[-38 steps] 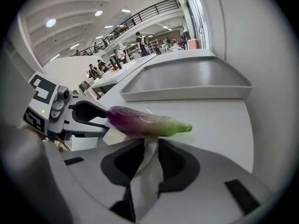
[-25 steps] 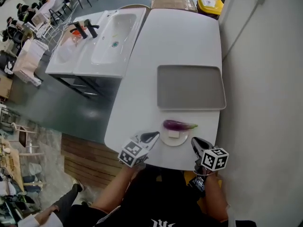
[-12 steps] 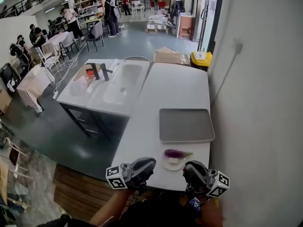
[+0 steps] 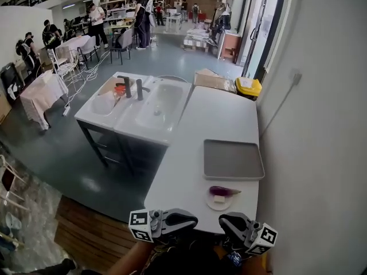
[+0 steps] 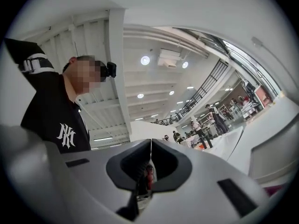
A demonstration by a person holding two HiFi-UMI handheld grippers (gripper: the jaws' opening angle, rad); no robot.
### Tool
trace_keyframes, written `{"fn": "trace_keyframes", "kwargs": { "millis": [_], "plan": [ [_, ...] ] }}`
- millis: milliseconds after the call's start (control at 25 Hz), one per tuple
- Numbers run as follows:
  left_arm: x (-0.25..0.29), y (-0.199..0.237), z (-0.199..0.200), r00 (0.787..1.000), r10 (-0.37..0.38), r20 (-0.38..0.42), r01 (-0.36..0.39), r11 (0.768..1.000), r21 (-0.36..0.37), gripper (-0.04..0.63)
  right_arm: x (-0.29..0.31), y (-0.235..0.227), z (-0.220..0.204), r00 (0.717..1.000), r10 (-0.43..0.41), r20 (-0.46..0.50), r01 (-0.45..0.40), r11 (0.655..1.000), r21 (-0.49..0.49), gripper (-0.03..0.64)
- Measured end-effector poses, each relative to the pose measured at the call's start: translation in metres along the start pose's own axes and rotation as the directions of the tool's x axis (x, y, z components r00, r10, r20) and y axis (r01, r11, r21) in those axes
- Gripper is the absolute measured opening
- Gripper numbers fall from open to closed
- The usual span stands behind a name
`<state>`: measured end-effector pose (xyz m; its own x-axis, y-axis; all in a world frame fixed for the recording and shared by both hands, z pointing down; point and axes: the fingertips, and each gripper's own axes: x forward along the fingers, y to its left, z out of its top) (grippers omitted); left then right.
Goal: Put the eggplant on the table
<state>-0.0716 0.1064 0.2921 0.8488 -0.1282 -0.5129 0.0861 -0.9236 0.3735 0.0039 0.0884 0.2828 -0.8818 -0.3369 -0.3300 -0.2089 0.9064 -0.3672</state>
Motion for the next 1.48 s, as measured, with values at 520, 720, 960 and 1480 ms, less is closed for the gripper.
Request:
{"fn": "trace_keyframes", "kwargs": {
  "millis": [520,720,960,1480],
  "plan": [
    [0.015,0.035,-0.067,0.875,0.272,-0.401,-0.178,0.950,0.256,0.009,-0.036,-0.024,-0.038,0.962,-0.114,-0.246,0.088,0.990,-0.115,0.003],
    [0.028,0.031,-0.096,0.846,0.274,-0.457,-0.172,0.952,0.254,0.009,-0.054,-0.028,-0.043,0.963,-0.109,-0.248,0.088,0.992,-0.093,0.003],
    [0.025,0.025,-0.095,0.841,0.314,-0.440,-0.221,0.942,0.251,0.009,-0.057,-0.016,-0.033,0.977,-0.058,-0.207,0.043,0.996,-0.077,0.003],
    [0.002,0.010,-0.097,0.815,0.373,-0.444,-0.284,0.924,0.256,0.009,-0.036,0.001,-0.053,0.972,0.036,-0.232,-0.045,0.998,-0.032,0.003]
  ]
}}
